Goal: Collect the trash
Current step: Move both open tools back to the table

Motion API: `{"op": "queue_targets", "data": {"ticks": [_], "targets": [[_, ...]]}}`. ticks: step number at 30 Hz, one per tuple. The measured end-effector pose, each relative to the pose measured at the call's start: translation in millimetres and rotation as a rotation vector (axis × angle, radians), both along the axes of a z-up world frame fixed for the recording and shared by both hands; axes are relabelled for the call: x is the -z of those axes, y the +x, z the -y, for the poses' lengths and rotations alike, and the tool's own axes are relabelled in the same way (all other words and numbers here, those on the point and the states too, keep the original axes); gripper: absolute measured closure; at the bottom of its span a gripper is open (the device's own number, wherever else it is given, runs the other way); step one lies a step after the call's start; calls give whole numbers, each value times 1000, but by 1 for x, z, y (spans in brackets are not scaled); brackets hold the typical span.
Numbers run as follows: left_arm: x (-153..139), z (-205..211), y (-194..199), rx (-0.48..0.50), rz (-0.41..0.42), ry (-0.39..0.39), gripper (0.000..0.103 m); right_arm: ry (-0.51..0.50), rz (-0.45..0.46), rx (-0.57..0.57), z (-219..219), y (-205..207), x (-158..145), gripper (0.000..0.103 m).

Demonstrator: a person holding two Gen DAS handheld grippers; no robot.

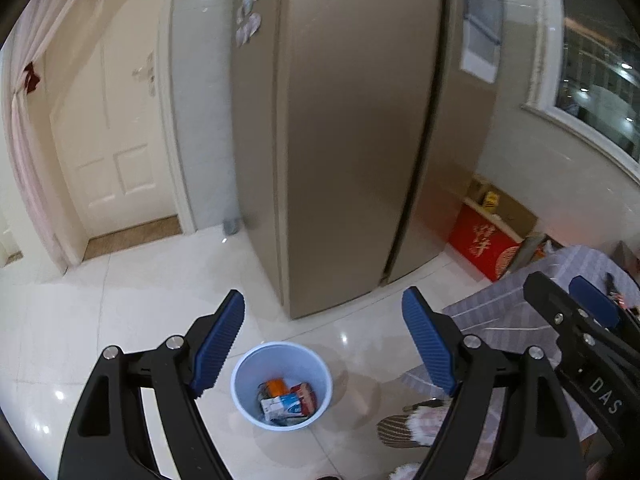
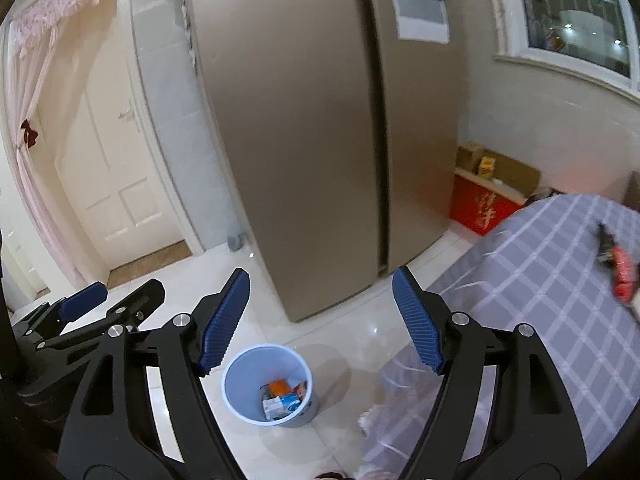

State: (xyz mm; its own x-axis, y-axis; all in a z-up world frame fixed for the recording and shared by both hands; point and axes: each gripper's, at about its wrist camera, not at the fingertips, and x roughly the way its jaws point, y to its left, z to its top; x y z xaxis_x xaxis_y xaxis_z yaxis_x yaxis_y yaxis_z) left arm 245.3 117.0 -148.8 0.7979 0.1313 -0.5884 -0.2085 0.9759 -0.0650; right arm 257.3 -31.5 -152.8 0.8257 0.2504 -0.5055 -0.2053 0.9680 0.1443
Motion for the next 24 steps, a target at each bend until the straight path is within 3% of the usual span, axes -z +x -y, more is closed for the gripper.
{"op": "queue_targets", "data": {"ticks": [9, 16, 24], "targets": [[-41, 89, -34, 148, 104, 17, 23, 14, 95, 101, 82, -54, -41, 29], [-51, 167, -55, 272, 128, 51, 22, 20, 119, 219, 164, -93, -52, 28], [-38, 242, -61, 408, 65, 10, 20, 19, 92, 358, 247, -122, -42, 21]]}}
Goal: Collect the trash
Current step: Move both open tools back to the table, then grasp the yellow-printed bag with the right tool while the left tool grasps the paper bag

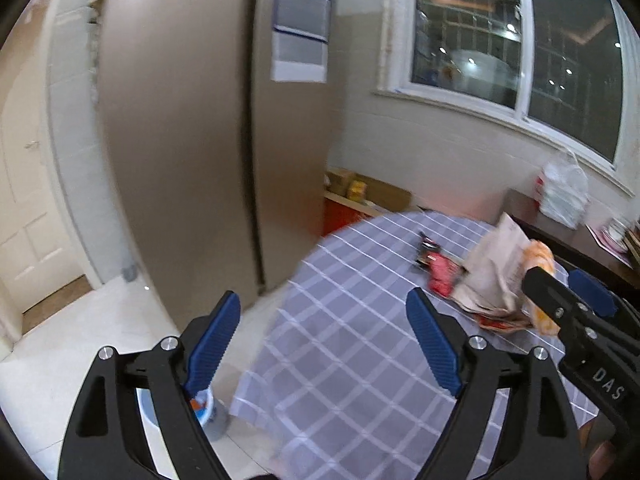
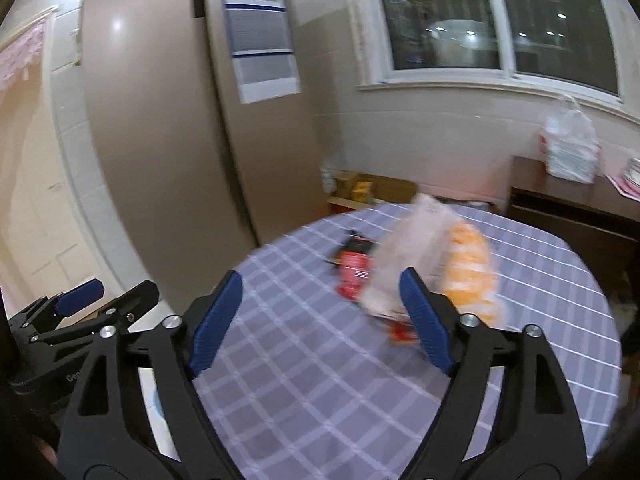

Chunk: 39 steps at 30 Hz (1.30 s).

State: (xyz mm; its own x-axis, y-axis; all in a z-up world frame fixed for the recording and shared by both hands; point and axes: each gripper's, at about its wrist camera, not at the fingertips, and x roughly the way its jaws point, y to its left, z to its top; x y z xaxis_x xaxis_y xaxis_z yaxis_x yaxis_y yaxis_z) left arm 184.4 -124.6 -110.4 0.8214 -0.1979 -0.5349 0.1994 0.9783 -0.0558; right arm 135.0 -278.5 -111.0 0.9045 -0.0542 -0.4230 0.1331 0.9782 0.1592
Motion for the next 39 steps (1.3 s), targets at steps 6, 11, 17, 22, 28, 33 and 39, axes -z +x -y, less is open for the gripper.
{"op": "queue_targets", "data": {"ticks": [6, 11, 17, 22, 28, 33, 39], "targets": [[21, 52, 10, 86, -84, -8, 18, 43, -38, 115, 63, -8, 18, 20], [38, 81, 25, 127, -157, -13, 18, 69, -82, 160, 93, 2, 34, 20], [49, 99, 38, 161, -180, -10, 18, 123, -142, 149, 116, 22, 53, 20], [59, 116, 39, 214, -180, 43, 18, 149, -172, 125, 120, 34, 61, 20], [61, 129, 41, 235, -193, 33, 18, 166, -188, 80, 122, 36, 68, 58], [61, 149, 32, 290, -183, 52, 18, 112, -131, 148, 129, 9, 58, 59], [65, 185, 12, 404, -120, 147, 18, 111, -135, 193, 145, -13, 60, 59]]}}
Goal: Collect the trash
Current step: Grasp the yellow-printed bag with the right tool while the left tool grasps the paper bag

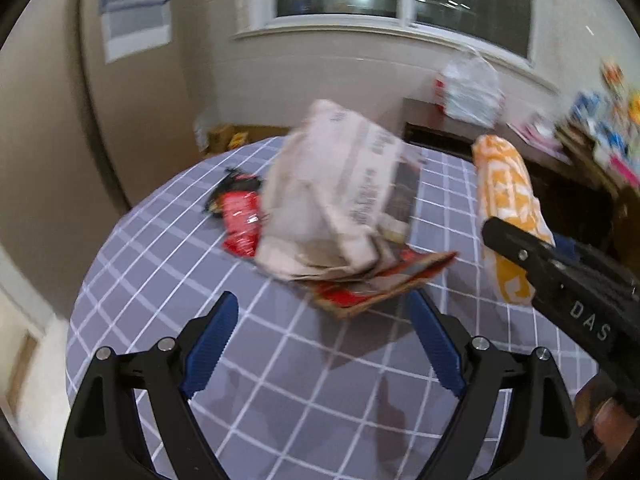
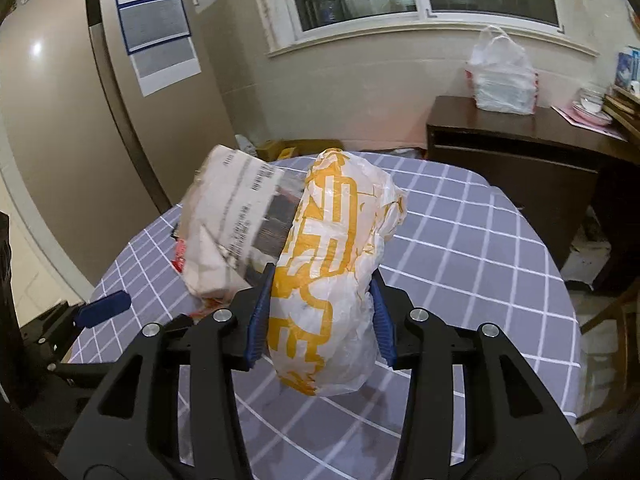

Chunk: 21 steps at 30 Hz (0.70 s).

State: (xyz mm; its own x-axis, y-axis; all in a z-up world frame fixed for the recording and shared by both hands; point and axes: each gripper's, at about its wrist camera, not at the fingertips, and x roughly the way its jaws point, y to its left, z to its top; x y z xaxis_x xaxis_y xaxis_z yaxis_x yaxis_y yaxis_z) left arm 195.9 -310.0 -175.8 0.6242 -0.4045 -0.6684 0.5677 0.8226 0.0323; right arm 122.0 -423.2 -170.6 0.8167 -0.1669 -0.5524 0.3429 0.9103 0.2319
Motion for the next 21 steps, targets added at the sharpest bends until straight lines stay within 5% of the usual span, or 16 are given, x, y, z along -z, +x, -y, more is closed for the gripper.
{"op": "queue_targets", "data": {"ticks": [5, 15, 17, 19, 21], "targets": [[5, 20, -8, 77, 61, 72, 18, 18, -15, 12, 11, -8, 8, 59], [23, 50, 17, 113, 23, 164, 18, 40, -36, 1, 16, 1, 13, 59], [26, 53, 22, 109, 7, 172, 35, 41, -38, -4, 15, 3, 13, 59], [27, 51, 26, 103, -13, 160, 69, 40, -43, -11, 13, 4, 14, 59], [26, 47, 28, 104, -44, 125, 85, 46, -44, -18, 12, 5, 14, 59]]}}
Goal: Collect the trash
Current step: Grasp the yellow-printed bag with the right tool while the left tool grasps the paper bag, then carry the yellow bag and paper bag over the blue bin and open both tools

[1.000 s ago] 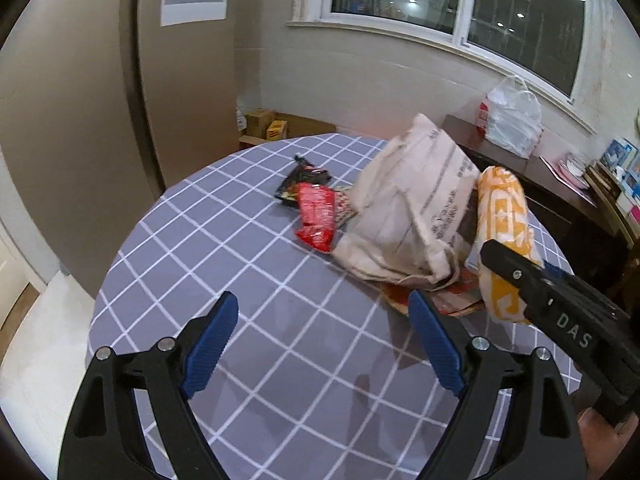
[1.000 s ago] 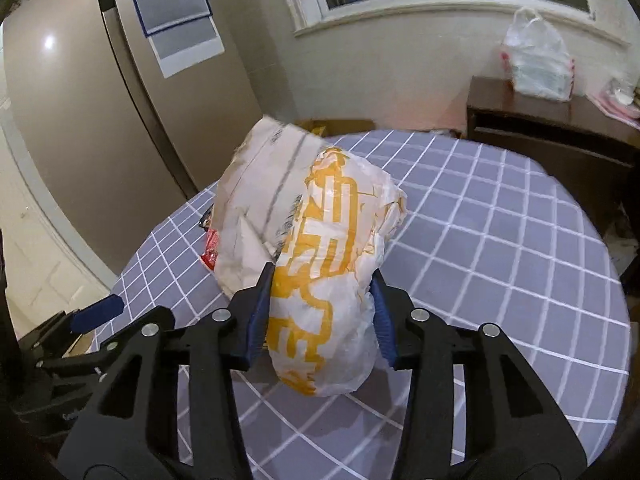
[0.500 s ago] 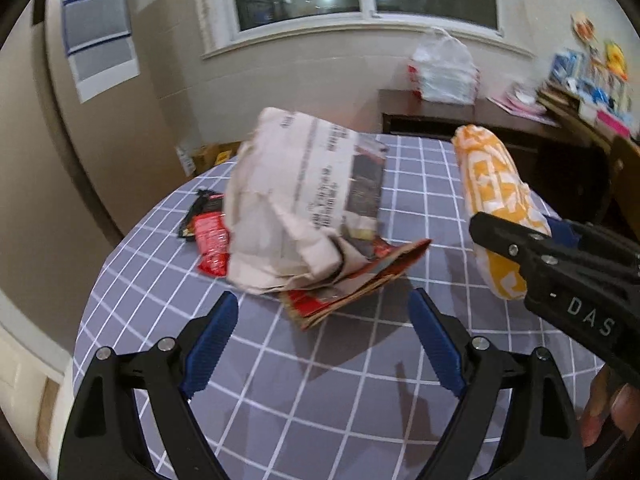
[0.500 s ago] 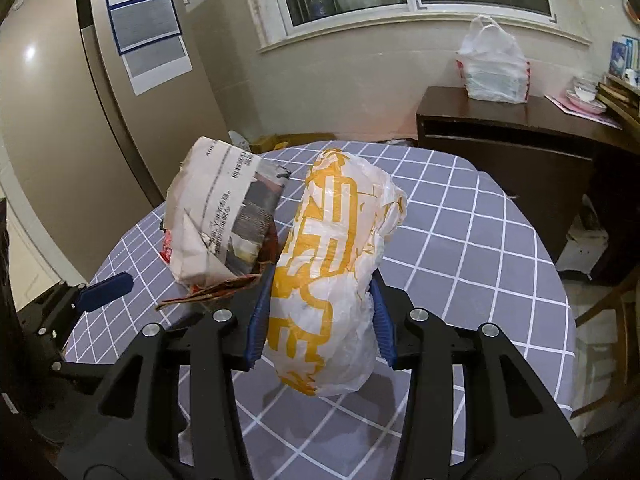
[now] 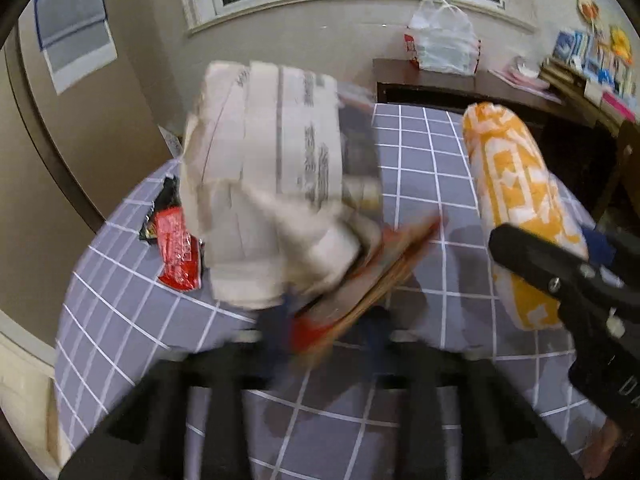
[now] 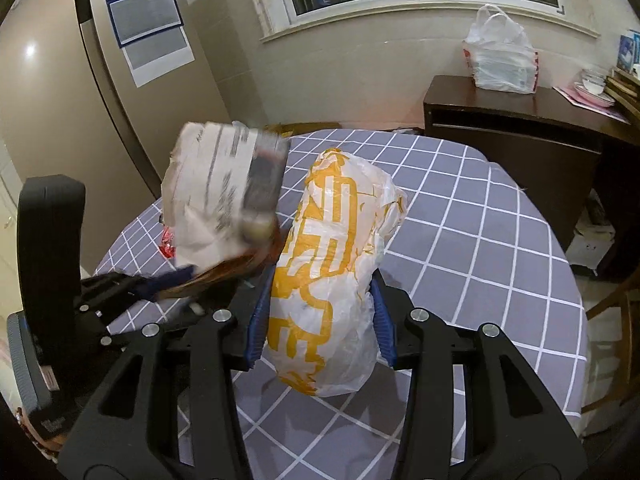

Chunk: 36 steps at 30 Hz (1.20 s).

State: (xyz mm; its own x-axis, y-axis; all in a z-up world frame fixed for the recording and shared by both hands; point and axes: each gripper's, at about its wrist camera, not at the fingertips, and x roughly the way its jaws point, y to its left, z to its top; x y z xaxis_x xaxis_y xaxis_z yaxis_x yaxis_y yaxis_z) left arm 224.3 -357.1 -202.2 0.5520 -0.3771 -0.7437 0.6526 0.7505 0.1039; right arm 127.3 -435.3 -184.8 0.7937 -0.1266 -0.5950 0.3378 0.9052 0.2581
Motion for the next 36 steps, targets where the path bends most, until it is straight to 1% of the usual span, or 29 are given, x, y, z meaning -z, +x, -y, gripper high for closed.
{"op": "queue_targets", "data": {"ticks": [4, 7, 14, 18, 22, 27, 31, 35, 36], "targets": [[-8, -10, -6, -23, 23, -42, 95, 3, -3, -21, -7, 2, 0, 59], [-20, -19, -15, -21, 61, -90, 99, 2, 1, -40, -15, 3, -3, 59], [-46, -53, -25, -3, 20, -218, 100, -9, 38, -79, -40, 1, -22, 59], [-58, -77, -32, 4, 13, -271, 100, -23, 59, -100, -58, -2, -34, 59], [-70, -106, -35, -14, 16, -318, 100, -43, 76, -133, -83, -1, -47, 59], [-77, -137, -30, -31, -10, -361, 100, -53, 85, -172, -111, 6, -62, 59], [-83, -165, -27, -33, -39, -441, 101, -78, 100, -193, -134, 8, -74, 59], [-87, -171, -27, -18, -46, -464, 101, -102, 100, -182, -142, 7, -81, 59], [-86, -170, -26, -8, -66, -485, 101, -105, 100, -177, -141, 6, -82, 59]]}}
